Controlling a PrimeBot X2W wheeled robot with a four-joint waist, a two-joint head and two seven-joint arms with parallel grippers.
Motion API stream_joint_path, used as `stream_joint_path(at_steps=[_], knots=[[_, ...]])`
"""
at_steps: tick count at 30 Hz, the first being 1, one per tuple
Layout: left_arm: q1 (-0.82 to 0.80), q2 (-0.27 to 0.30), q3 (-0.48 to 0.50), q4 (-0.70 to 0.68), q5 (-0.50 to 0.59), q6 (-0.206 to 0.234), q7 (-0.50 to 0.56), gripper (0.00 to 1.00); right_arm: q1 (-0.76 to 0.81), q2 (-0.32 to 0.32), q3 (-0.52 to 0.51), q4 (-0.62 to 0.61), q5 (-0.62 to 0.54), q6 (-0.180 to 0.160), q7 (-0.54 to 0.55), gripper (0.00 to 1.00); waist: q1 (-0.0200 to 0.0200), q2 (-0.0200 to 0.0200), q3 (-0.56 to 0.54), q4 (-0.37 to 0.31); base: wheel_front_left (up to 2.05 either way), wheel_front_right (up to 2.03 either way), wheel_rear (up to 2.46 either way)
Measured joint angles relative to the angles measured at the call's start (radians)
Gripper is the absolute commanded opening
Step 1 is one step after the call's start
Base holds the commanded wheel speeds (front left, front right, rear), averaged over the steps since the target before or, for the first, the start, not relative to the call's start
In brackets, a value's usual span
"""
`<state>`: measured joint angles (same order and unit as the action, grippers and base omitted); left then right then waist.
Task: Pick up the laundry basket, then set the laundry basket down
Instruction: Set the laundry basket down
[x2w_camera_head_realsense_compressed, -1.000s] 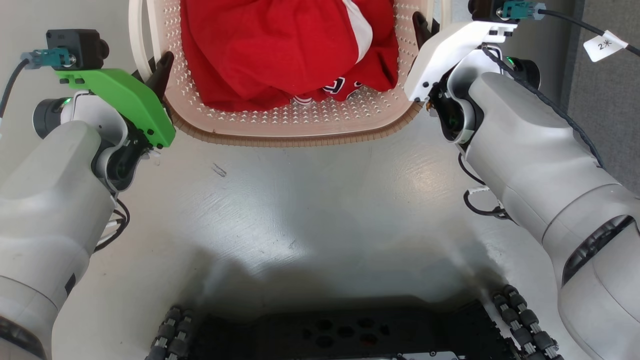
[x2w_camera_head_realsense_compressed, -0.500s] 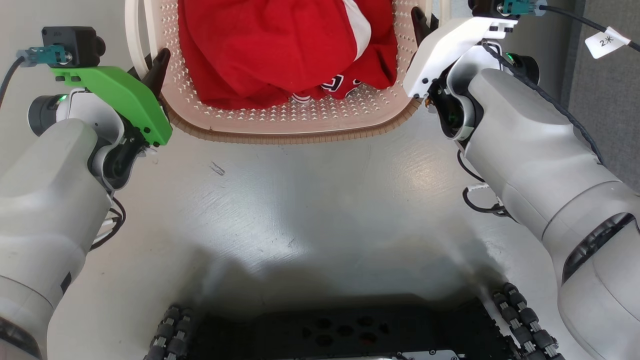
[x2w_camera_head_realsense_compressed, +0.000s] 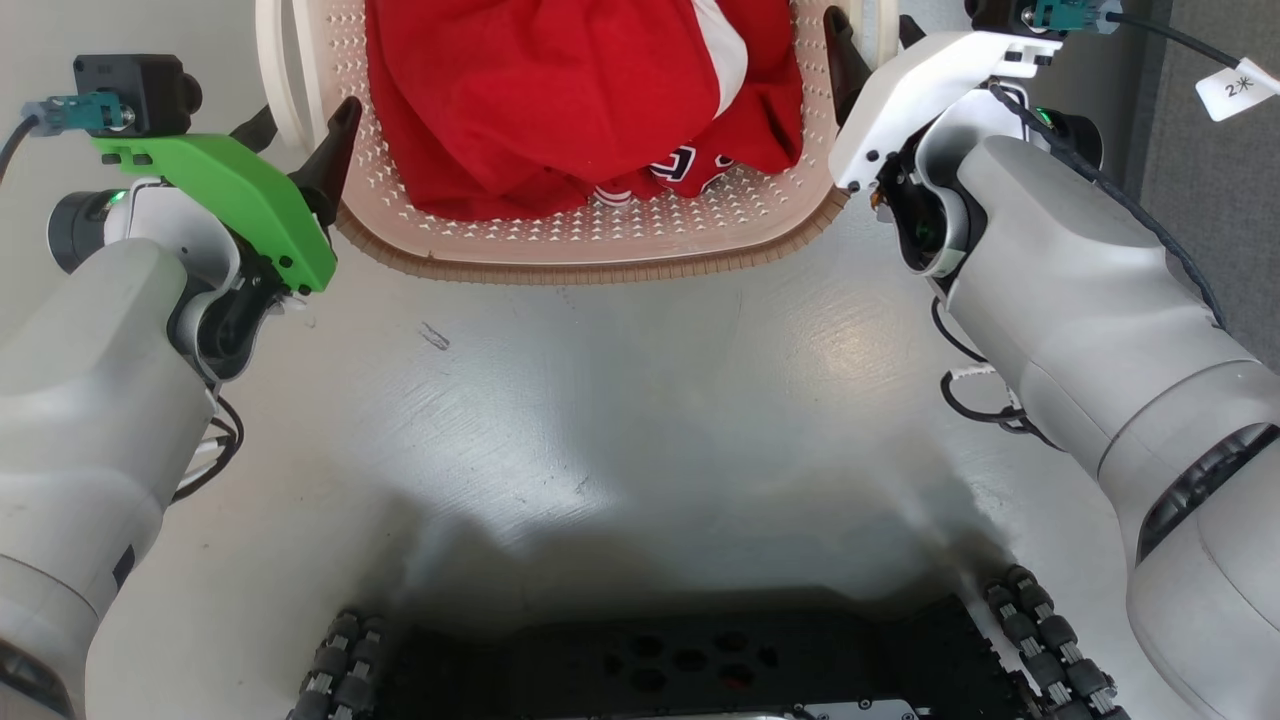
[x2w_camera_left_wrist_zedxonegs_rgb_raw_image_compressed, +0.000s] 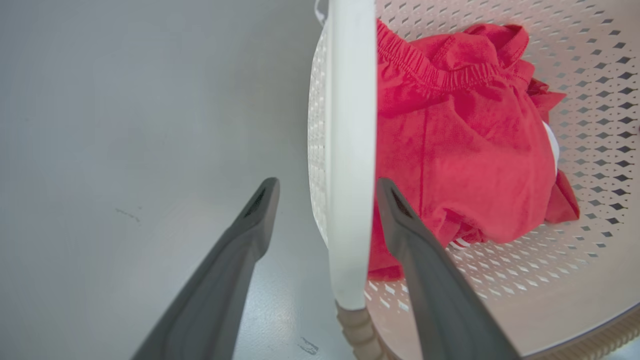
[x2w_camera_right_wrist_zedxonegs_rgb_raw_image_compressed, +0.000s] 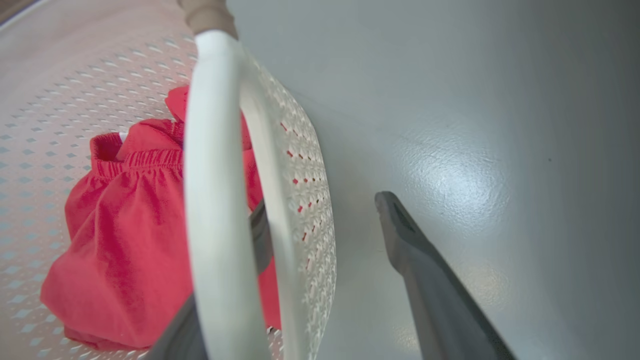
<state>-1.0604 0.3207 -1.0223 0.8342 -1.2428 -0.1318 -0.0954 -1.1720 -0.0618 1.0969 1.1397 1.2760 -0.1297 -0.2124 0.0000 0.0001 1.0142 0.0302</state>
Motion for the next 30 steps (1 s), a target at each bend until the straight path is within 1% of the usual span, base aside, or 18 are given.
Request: stream_joint_path(at_steps=[7,15,30], knots=[[-0.001,0.0,-0.007,0.001,-0.004,0.0,-0.013,1.0,-0.008,0.0,0.009,0.0,0.002,-0.003,-0.007,1.0,0.0,0.0,-0.008,0.002,0.0,0.0,0.0],[0.001,0.0,-0.015,0.008,-0.012,0.0,-0.042,1.0,-0.002,-0.001,0.02,-0.009,0.016,-0.003,-0.013,1.0,0.0,0.0,-0.044,0.002,0.0,0.0,0.0],[0.089,0.007,-0.055,0.006,-0.03,0.0,-0.109,1.0,0.098,0.0,0.053,-0.043,0.047,-0.003,-0.017,1.0,0.0,0.0,-0.178,-0.01,0.0,0.0,0.0]])
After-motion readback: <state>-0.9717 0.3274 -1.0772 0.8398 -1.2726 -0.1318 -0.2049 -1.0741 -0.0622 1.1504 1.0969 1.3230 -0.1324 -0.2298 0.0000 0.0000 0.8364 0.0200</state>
